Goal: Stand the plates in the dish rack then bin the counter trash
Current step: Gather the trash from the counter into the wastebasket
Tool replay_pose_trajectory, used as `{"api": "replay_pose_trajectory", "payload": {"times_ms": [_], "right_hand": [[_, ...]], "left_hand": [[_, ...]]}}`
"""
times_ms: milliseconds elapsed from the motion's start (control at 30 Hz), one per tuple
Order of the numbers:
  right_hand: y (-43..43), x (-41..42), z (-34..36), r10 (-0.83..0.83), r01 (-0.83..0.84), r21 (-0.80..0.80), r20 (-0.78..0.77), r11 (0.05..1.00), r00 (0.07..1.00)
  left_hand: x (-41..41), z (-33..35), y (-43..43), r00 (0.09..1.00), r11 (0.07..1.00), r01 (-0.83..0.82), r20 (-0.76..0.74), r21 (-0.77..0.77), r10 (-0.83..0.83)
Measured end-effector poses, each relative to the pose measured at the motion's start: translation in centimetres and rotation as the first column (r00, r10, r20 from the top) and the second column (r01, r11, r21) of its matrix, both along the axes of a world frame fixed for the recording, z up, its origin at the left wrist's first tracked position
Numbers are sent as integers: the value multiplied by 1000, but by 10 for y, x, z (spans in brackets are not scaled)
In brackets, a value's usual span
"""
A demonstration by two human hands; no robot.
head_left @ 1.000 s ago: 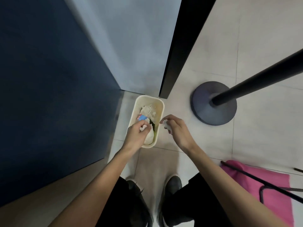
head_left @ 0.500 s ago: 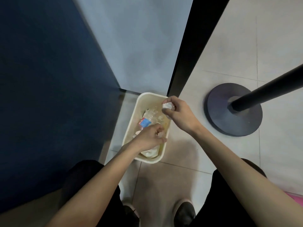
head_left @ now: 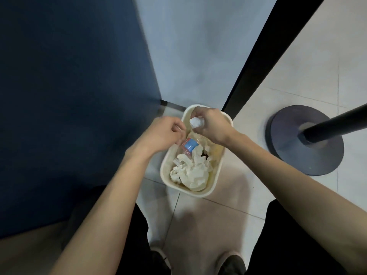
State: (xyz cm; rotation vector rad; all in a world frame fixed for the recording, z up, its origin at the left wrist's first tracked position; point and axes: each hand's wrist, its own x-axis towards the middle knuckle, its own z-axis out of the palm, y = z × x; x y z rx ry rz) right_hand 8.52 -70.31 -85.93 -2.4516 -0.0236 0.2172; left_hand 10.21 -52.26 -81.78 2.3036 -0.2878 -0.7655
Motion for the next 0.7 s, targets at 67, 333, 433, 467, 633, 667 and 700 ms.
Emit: {"api": "replay_pose_trajectory", "payload": {"times_ms": [67, 333, 433, 467, 633, 667, 700], "right_hand": [[5, 6, -7, 60, -60, -46, -4, 997, 998], [11, 6, -22, 114, -118, -98, -49, 988, 992], [9, 5, -22, 97, -100, -92, -36, 991, 995], [8, 4, -22, 76, -78, -82, -25, 994, 997], [5, -15, -11, -22, 23, -31, 16, 999, 1000], [6, -20, -5, -27, 27, -17, 7, 999, 1000], [6, -26, 2, -29, 29, -4, -8, 1000, 1000]], "left_hand": [[1, 1, 3, 1000, 1000, -20, 10, -20, 20], [2, 4, 6, 1000, 998, -4, 27, -66, 6], [3, 2, 4, 999, 998, 24, 33, -52, -23], [3, 2, 3, 999, 998, 29, 39, -50, -27], [-3, -3, -1, 999, 998, 17, 49, -67, -14], [-7, -4, -2, 999, 997, 3, 35, -82, 0], [-11, -5, -4, 1000, 996, -16, 17, -90, 18]]}}
